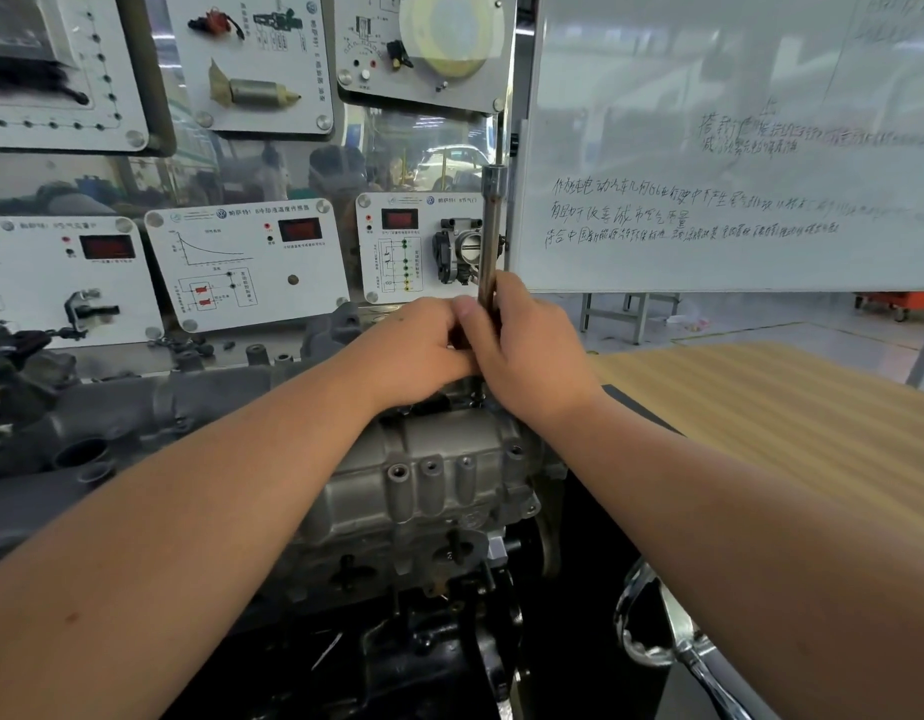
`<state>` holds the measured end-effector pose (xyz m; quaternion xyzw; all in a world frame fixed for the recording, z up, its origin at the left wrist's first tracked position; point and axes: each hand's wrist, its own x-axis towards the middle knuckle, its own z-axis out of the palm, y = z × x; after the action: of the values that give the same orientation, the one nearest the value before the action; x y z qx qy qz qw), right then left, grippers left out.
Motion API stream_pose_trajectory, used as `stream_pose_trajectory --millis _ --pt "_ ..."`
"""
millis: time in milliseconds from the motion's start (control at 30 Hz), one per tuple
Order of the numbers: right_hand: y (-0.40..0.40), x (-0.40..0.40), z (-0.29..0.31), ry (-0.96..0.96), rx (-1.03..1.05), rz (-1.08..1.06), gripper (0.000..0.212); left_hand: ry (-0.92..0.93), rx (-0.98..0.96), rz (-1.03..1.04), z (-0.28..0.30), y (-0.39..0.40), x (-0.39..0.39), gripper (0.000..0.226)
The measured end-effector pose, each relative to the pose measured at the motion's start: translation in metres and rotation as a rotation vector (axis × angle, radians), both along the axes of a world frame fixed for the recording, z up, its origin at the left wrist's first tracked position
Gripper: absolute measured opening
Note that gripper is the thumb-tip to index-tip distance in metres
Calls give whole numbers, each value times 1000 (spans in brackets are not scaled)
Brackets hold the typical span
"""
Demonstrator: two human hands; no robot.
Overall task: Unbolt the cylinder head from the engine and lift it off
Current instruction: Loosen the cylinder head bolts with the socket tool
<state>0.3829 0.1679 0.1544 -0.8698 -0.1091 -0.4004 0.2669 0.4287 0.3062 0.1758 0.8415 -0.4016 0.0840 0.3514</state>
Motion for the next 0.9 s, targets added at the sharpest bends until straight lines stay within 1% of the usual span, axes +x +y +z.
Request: stream_pose_trajectory --millis 100,267,400,533,633,733,800,900 --pt "0 -1 -2 -31 -28 2 27 18 2 10 -2 0 2 26" --pt "-2 2 -1 7 39 -26 33 62 6 -19 -1 -1 -1 29" --pt "-1 3 -2 21 3 -34 25 22 2 -18 0 0 -3 35" --pt "0 -1 -1 -27 -16 12 19 -25 3 4 0 -1 0 37" --pt "0 -2 -1 -62 -20 18 26 -22 4 36 -1 -2 3 28" --pt "-1 1 -2 -34 3 -11 29 32 -5 14 -1 0 3 34" --pt "-2 3 -2 -8 24 -32 31 68 -8 -12 -2 0 1 32" --pt "-2 2 -1 11 27 -40 33 50 -3 -35 -1 1 -2 32"
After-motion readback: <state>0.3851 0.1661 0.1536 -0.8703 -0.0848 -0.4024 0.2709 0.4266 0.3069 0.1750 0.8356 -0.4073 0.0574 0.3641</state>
